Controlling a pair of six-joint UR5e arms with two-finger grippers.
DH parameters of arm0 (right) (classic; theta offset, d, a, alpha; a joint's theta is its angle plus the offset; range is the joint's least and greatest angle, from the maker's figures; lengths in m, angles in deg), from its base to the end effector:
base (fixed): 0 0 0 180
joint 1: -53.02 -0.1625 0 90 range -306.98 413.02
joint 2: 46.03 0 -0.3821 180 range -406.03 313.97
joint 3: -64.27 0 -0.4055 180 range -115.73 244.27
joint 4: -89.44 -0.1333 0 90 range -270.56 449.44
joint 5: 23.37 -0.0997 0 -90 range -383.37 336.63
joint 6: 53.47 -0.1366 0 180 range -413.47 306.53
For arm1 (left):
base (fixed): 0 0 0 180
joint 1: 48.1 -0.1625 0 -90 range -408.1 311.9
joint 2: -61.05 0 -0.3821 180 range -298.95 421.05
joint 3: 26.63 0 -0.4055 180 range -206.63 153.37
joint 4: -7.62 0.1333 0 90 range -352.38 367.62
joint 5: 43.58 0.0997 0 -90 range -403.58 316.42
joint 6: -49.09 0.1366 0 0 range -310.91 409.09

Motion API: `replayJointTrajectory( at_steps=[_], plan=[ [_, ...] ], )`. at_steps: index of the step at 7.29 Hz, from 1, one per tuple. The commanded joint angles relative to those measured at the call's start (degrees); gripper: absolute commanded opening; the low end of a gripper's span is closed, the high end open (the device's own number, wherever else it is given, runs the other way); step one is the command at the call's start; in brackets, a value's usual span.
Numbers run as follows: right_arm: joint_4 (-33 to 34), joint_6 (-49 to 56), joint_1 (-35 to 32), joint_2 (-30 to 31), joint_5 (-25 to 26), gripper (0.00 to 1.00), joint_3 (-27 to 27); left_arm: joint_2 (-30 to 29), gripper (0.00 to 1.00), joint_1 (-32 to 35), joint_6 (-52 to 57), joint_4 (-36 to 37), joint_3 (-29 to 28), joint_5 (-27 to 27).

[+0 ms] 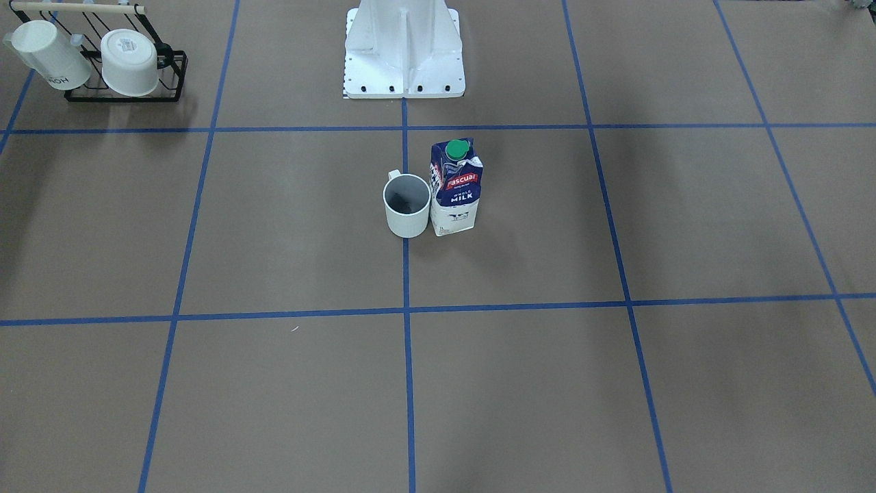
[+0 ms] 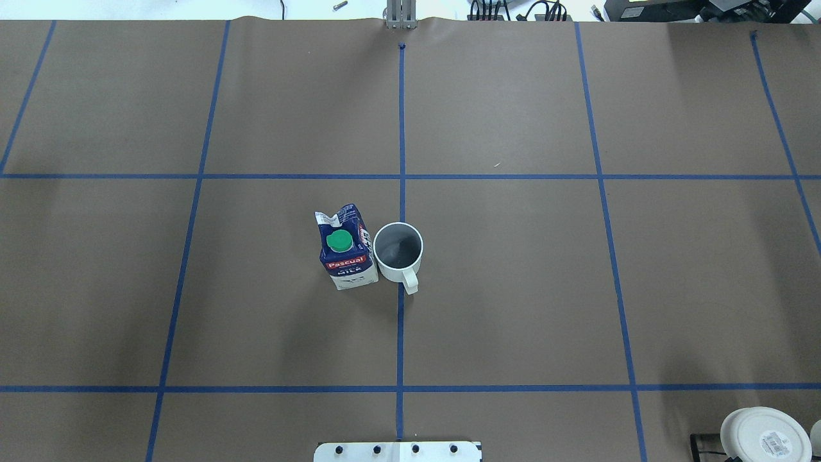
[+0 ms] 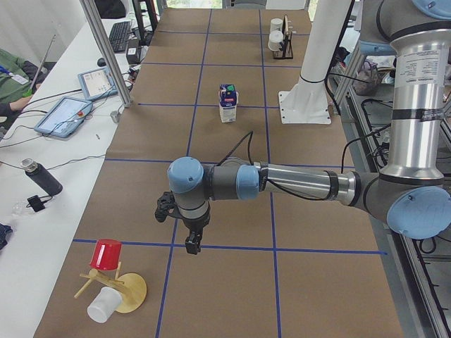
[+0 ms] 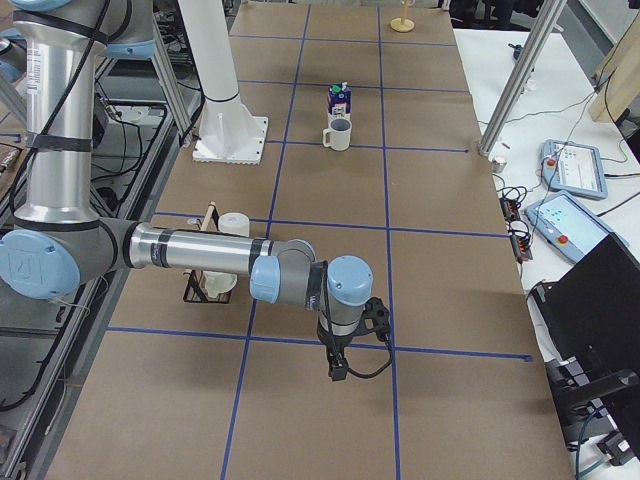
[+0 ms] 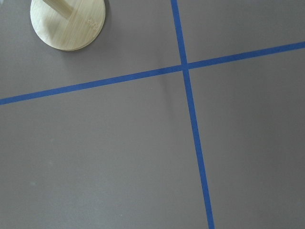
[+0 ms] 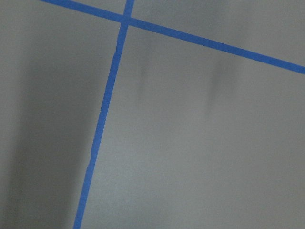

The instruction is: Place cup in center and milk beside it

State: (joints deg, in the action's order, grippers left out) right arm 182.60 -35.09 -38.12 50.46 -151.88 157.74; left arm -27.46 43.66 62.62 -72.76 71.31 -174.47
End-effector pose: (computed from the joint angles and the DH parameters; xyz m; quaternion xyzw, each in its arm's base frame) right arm 0.0572 -0.4483 0.6805 0.0057 -0.3332 -0.1237 0.9347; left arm -0.0588 -0.4853 0.6075 0.0208 0.3495 0.0864 0.9327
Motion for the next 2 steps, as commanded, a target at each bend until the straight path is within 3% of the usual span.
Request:
replayJointTrajectory(
  at_steps=[1,2],
  plan=[
    [-0.1,0.0,0.0,-0.1,-0.1,1.0,0.0,-0.1,0.99,-0.1,0.1,0.0,0.1,0.0],
    [0.0,0.0,0.0,-0.1,-0.1,1.0,-0.1,-0.1,0.99,-0.2,0.1,0.0,0.1,0.0]
  ],
)
